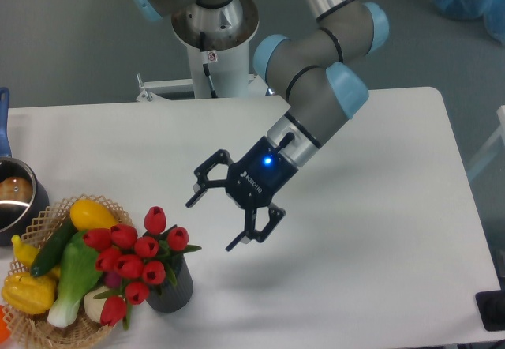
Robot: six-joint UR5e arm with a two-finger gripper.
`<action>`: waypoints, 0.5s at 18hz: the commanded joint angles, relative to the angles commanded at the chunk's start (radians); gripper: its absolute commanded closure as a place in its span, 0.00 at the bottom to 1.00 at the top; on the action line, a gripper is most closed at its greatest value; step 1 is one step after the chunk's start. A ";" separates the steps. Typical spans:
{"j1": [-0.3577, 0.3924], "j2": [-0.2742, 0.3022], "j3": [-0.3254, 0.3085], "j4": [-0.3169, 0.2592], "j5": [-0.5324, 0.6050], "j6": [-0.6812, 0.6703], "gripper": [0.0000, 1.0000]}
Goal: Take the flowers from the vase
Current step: 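Lower the open gripper around the red tulip stems above the vase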
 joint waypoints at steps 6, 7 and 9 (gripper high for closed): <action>-0.038 -0.034 0.038 0.017 -0.002 0.002 0.00; -0.046 -0.037 0.040 0.020 -0.002 0.005 0.00; -0.055 -0.037 0.045 0.025 -0.002 0.006 0.00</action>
